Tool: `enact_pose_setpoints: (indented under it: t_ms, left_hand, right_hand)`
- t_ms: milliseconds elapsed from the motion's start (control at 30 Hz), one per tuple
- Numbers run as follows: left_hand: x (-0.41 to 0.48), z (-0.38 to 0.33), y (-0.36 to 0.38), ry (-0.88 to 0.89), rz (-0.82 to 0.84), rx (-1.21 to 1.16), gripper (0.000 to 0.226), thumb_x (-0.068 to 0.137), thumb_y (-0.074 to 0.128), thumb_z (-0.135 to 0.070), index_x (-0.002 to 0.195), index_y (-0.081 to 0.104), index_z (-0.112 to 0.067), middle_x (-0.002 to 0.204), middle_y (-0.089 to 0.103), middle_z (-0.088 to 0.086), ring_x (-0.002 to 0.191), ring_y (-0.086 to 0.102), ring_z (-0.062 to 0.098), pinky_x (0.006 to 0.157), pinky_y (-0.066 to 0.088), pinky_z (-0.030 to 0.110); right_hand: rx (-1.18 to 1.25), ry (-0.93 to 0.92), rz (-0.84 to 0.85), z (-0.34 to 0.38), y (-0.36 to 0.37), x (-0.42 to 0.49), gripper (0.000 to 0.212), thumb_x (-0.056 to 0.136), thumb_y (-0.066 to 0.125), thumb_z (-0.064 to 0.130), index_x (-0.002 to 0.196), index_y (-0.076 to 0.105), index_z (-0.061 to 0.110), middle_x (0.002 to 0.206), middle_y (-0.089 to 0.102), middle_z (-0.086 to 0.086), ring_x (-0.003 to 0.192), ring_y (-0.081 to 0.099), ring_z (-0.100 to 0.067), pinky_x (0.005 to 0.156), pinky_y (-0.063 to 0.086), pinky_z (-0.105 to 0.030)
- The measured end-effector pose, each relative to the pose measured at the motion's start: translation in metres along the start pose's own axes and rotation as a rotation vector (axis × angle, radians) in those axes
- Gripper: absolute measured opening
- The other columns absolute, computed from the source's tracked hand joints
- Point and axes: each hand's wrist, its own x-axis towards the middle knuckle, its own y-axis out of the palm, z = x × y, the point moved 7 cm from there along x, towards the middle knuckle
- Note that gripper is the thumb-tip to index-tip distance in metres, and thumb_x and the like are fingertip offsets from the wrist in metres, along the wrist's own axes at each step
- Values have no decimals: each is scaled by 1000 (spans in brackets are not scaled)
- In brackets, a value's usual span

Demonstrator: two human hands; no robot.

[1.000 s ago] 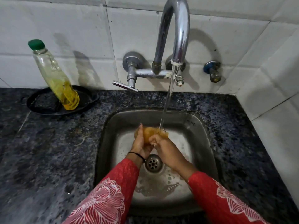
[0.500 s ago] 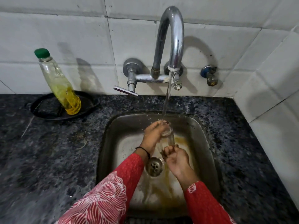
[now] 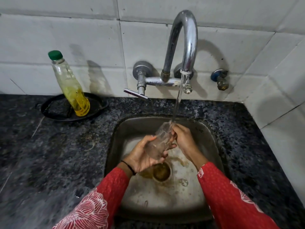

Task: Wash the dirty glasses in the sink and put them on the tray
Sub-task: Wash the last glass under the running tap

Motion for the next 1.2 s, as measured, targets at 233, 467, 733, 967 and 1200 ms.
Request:
enact_pose_setpoints:
  t_ms: [233, 467, 733, 967, 1200]
  left_hand:
    - [5, -20, -10, 276, -419, 1414, 99, 75, 77, -16, 148, 11, -28, 133, 40, -4, 118, 50, 17, 91, 44, 19]
    - [-2, -12, 8, 160, -195, 609, 39, 82, 66, -10, 119, 56, -16, 103, 68, 5, 83, 67, 19, 69, 56, 35]
    - [19, -25, 3, 297, -493, 1103, 69, 69, 81, -25, 126, 42, -23, 112, 64, 3, 95, 65, 21, 83, 56, 44]
    - [11, -20, 18, 230, -264, 816, 29, 85, 67, -12, 110, 56, -18, 102, 66, 5, 88, 66, 18, 76, 57, 32]
    - [6, -20, 11, 239, -192, 604, 35, 81, 66, -15, 115, 61, -17, 105, 68, 7, 96, 65, 24, 83, 54, 41]
  right_hand:
    - [-579, -14, 223, 7, 11, -1, 35, 97, 46, 20, 64, 55, 17, 55, 57, -2, 50, 53, -12, 62, 44, -28]
    - [-211, -169, 239, 34, 5, -19, 30, 93, 52, 6, 65, 60, 11, 56, 57, -3, 48, 52, -7, 55, 45, -20]
    - [-449, -161, 84, 31, 1, -7, 24, 90, 58, 14, 72, 64, 1, 59, 58, -9, 52, 52, -13, 58, 45, -30]
    - [-318, -200, 105, 40, 1, -8, 26, 89, 61, 12, 64, 63, 4, 54, 57, -8, 46, 53, -9, 52, 43, -28]
    - [-168, -175, 166, 35, 9, -17, 30, 88, 63, 18, 75, 64, -9, 61, 60, -12, 57, 52, -20, 57, 42, -29]
